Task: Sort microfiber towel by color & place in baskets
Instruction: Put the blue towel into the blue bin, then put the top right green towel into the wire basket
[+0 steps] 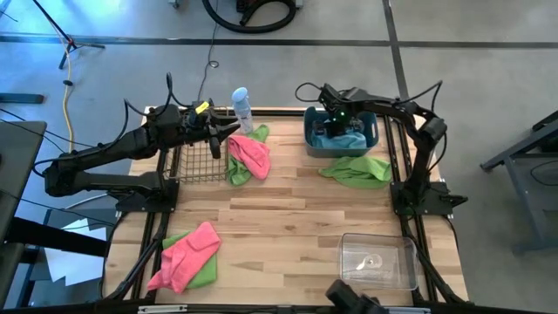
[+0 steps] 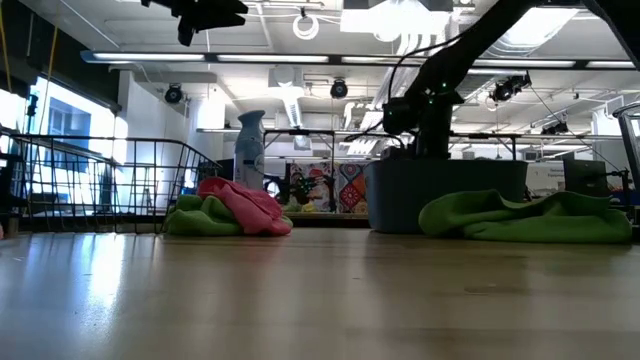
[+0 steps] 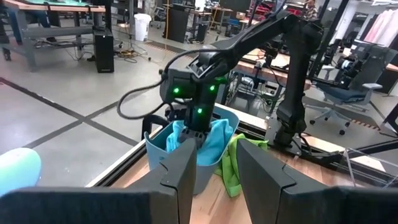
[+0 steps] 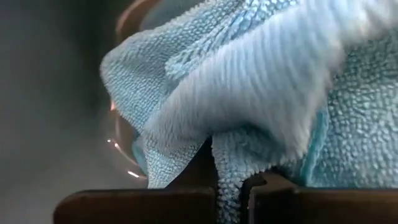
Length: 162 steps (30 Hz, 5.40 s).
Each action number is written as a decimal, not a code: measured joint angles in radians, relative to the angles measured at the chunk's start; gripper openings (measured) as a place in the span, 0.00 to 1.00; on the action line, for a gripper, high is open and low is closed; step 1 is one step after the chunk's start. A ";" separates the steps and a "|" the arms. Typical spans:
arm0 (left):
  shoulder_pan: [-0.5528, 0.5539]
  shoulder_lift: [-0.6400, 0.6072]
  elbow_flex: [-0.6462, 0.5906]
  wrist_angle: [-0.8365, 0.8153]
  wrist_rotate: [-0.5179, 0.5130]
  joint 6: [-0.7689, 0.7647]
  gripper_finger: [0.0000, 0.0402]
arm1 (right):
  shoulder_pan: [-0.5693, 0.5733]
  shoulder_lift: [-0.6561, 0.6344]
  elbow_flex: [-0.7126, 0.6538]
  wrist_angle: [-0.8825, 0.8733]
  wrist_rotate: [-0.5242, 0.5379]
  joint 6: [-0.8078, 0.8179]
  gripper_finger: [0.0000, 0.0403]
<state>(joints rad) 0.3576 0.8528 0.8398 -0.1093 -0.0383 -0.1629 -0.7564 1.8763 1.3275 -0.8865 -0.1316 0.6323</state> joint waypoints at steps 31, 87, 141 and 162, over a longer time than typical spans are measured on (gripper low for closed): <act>0.000 0.000 0.000 0.000 0.000 -0.001 0.26 | 0.017 0.014 0.110 -0.085 -0.042 -0.101 0.46; 0.000 0.056 0.000 0.002 -0.056 -0.070 0.26 | -0.046 -0.227 -0.263 0.137 0.071 -0.134 0.00; 0.000 0.080 0.000 0.116 -0.026 -0.098 0.26 | 0.333 -0.941 -0.202 0.030 0.181 -0.149 0.08; 0.000 0.080 0.000 0.116 -0.023 -0.176 0.26 | 0.585 -0.854 -0.225 0.216 0.077 -0.365 0.64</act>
<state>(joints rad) 0.3573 0.9329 0.8402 0.0067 -0.0614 -0.3392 -0.1713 1.0224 1.1030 -0.6705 -0.0544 0.2673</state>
